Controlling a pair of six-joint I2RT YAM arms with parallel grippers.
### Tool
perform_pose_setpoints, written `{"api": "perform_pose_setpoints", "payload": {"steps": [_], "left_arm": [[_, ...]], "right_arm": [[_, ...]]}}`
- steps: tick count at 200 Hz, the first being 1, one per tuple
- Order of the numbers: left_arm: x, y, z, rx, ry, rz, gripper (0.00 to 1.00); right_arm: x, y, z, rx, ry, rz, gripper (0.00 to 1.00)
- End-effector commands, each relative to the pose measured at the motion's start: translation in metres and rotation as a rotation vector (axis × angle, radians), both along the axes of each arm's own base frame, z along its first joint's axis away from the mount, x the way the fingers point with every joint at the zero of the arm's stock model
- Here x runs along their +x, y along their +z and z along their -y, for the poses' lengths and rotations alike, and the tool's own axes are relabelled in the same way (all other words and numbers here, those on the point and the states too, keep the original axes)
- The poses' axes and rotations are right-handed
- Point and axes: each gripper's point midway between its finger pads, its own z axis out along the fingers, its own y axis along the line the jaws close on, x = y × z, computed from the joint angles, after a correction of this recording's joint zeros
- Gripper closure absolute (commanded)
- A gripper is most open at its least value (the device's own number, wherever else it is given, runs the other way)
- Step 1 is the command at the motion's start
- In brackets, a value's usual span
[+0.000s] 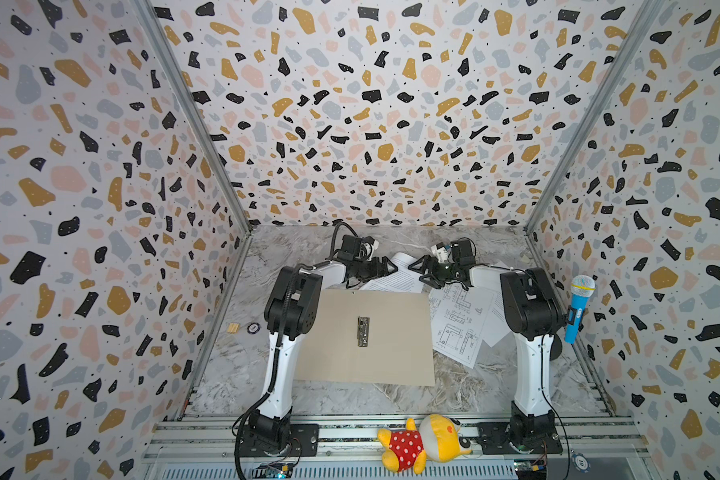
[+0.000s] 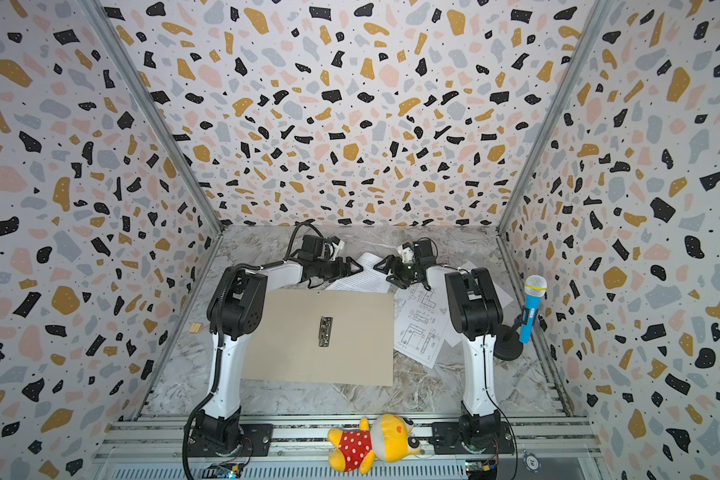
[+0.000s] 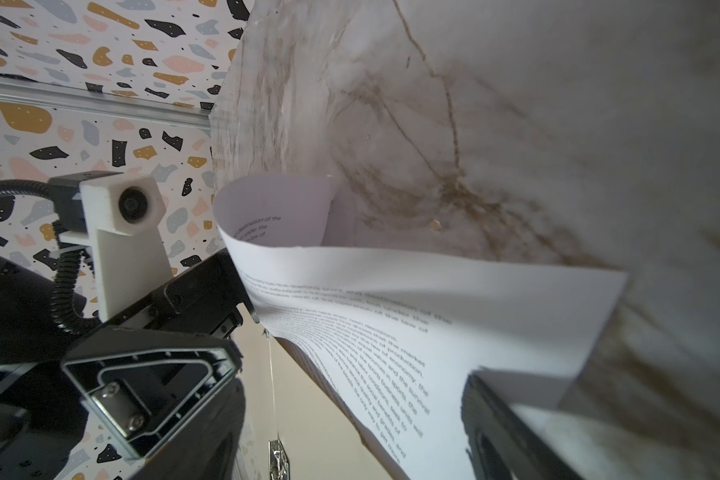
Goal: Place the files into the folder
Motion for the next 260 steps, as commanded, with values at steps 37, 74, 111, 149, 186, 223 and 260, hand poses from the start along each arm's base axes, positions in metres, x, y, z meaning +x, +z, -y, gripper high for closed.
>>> {"api": "perform_pose_setpoints", "payload": {"steps": [37, 74, 111, 149, 186, 223, 260], "left_arm": [[-0.009, -0.027, -0.020, 0.187, -0.043, -0.016, 0.16], [-0.001, -0.028, -0.025, 0.236, -0.020, 0.015, 0.23], [0.002, -0.034, -0.031, 0.271, 0.003, 0.024, 0.32], [0.003, -0.039, -0.031, 0.274, 0.018, 0.020, 0.37], [0.003, -0.040, -0.031, 0.274, 0.021, 0.020, 0.41], [0.000, -0.043, -0.033, 0.280, 0.021, 0.017, 0.46], [-0.001, -0.044, -0.033, 0.278, 0.025, 0.013, 0.46]], "right_arm": [[0.004, 0.003, 0.000, -0.011, 0.027, 0.013, 0.18], [0.006, 0.011, -0.001, -0.016, 0.045, 0.047, 0.19], [0.005, 0.016, -0.003, -0.011, 0.061, 0.067, 0.19], [0.003, 0.014, -0.006, -0.003, 0.075, 0.064, 0.19], [0.002, 0.012, -0.005, -0.003, 0.077, 0.058, 0.19], [0.002, 0.011, -0.006, 0.000, 0.080, 0.054, 0.19], [0.001, 0.012, -0.006, 0.000, 0.086, 0.058, 0.19]]}}
